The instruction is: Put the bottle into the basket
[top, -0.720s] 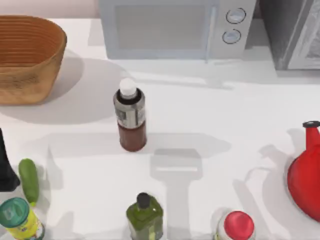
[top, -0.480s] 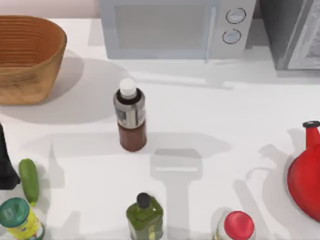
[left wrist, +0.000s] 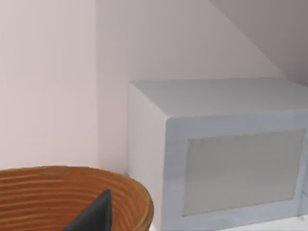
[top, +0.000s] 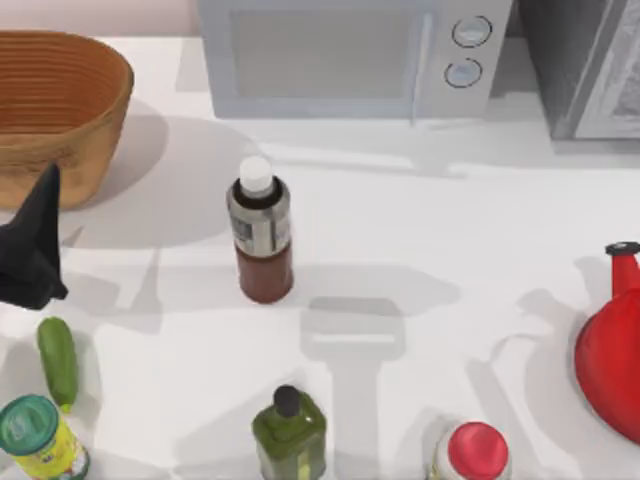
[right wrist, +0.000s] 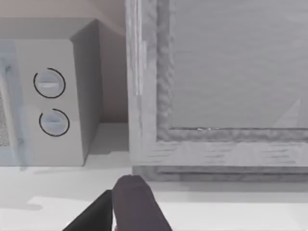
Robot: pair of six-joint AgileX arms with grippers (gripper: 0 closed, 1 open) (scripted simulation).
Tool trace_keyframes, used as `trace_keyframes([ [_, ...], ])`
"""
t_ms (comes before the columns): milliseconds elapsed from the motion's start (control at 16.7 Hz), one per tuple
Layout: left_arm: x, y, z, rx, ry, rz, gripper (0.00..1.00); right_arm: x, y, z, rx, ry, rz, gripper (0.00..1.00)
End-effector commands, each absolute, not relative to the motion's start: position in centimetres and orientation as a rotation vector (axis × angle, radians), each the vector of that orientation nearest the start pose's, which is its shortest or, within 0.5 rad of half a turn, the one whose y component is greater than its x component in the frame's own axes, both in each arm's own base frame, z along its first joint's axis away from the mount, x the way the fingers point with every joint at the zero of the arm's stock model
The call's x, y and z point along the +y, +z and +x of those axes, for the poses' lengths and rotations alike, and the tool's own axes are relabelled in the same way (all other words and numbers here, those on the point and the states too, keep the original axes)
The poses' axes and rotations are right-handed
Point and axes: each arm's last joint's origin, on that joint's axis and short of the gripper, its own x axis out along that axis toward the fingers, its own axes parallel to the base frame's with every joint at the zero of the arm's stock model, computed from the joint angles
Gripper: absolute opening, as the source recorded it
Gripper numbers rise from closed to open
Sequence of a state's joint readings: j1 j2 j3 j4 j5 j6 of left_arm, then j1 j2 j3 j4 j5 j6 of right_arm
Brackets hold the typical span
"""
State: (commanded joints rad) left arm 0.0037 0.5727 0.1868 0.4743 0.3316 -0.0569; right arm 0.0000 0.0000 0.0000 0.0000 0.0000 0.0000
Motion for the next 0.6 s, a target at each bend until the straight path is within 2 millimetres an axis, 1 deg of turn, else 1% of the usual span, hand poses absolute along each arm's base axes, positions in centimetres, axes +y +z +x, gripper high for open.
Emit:
trace_keyframes([
  [120,-1.3,22.0,17.8,-0.086,-0.397,-0.053,1.00,-0.1,16.0,10.6,0.000,0.000,0.000,1.00],
  [240,-1.6,21.2,21.1,-0.071,-0.454,-0.055,1.00,-0.1,16.0,10.6,0.000,0.000,0.000,1.00],
  [360,-2.4,19.1,23.7,-0.050,-0.514,-0.054,1.00,-0.1,16.0,10.6,0.000,0.000,0.000,1.00],
  [420,-2.9,17.8,24.6,-0.039,-0.546,-0.050,1.00,-0.1,16.0,10.6,0.000,0.000,0.000,1.00],
  [480,-3.6,16.4,25.3,-0.027,-0.580,-0.043,1.00,-0.1,16.0,10.6,0.000,0.000,0.000,1.00],
  [600,-5.1,13.8,25.7,-0.003,-0.649,-0.019,1.00,-0.1,16.0,10.6,0.000,0.000,0.000,1.00],
])
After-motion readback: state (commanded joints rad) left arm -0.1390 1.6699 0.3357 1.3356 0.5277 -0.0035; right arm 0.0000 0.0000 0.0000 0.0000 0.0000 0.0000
